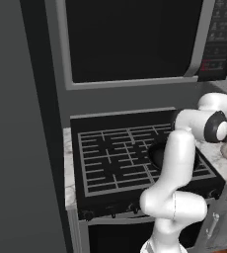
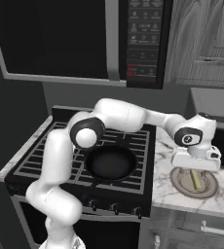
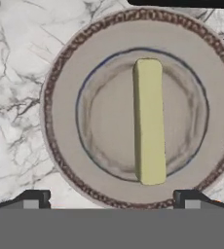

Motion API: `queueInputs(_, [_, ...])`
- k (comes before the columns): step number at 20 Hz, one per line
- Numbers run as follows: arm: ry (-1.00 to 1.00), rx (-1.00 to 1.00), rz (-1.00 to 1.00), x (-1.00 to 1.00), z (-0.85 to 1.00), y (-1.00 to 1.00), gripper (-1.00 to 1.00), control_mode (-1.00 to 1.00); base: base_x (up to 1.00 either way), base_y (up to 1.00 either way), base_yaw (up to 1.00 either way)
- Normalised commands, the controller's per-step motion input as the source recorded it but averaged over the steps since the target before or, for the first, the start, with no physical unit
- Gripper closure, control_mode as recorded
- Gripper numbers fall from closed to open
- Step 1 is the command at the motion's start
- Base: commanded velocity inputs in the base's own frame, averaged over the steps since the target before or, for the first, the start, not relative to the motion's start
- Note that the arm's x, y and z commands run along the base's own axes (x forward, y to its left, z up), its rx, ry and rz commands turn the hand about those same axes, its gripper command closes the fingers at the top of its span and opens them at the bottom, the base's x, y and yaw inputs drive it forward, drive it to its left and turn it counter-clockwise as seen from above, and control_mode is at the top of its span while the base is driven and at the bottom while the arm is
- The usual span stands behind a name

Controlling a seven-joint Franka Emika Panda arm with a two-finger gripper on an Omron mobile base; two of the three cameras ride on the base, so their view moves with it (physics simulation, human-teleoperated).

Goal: Pick up the butter stick and place it in the pan. Then turn on the burner for the pan.

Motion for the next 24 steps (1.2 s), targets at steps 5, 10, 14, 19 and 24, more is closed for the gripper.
queueInputs(5, [0.0, 0.0, 0.02, 0.26, -0.24, -0.1, -1.0, -1.0, 0.0, 0.0, 0.0])
queueInputs(10, [0.0, 0.0, 0.0, 0.33, -0.23, -0.01, -1.0, -1.0, 0.0, 0.0, 0.0])
queueInputs(14, [0.0, 0.0, 0.0, 0.25, -0.3, -0.03, -1.0, -1.0, 0.0, 0.0, 0.0])
queueInputs(19, [0.0, 0.0, 0.0, 0.11, -0.25, -0.02, -1.0, -1.0, 0.0, 0.0, 0.0])
queueInputs(24, [0.0, 0.0, 0.0, 0.0, -0.2, 0.0, -1.0, -1.0, 0.0, 0.0, 0.0])
